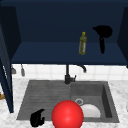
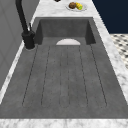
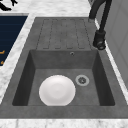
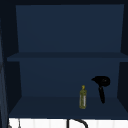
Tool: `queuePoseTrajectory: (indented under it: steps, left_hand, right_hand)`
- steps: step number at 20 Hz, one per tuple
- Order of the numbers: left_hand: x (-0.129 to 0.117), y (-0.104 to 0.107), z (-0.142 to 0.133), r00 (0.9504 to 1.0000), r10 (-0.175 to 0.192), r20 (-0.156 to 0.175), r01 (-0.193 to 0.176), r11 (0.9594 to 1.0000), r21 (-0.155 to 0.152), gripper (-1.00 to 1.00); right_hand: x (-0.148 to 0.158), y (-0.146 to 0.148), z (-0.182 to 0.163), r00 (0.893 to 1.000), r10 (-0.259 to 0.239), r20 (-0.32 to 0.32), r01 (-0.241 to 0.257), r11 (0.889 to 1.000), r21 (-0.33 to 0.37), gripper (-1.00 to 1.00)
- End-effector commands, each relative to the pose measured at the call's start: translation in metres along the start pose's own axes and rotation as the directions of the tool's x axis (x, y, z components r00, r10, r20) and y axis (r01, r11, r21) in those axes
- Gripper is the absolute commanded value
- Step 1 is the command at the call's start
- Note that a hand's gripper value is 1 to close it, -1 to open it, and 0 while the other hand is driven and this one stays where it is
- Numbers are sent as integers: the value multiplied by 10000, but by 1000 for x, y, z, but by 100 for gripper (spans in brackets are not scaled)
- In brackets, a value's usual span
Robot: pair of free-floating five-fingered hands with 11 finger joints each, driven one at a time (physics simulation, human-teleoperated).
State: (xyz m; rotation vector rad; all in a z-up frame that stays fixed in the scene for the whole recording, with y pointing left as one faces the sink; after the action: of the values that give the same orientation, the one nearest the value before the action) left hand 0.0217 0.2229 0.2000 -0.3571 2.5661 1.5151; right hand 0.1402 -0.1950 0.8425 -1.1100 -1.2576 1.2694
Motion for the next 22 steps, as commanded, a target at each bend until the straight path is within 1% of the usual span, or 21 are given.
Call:
queuePoseTrajectory:
  steps: [1,6,10,13,14,17,22]
  left_hand:
    - [0,0,0,10000,0,0,0,10000,0,0]
    - [0,0,0,10000,0,0,0,10000,0,0]
    - [0,0,0,10000,0,0,0,10000,0,0]
    - [0,0,0,10000,0,0,0,10000,0,0]
    - [0,0,0,10000,0,0,0,10000,0,0]
    - [0,0,0,10000,0,0,0,10000,0,0]
    - [0,0,0,10000,0,0,0,10000,0,0]
  right_hand:
    - [15,-17,-15,9989,470,-26,-468,9972,586,-100]
    - [27,-39,-39,9987,503,-25,-498,9936,1015,-100]
    - [38,-43,-57,9998,187,-34,-177,9827,1843,-100]
    - [44,-46,-70,10000,93,6,-92,9723,2336,-100]
    - [45,-47,-74,10000,84,16,-86,9672,2540,-100]
    - [50,-50,-85,9999,110,-1,-104,9473,3203,-100]
    - [58,-52,-108,10000,-12,-41,28,9032,4292,-100]
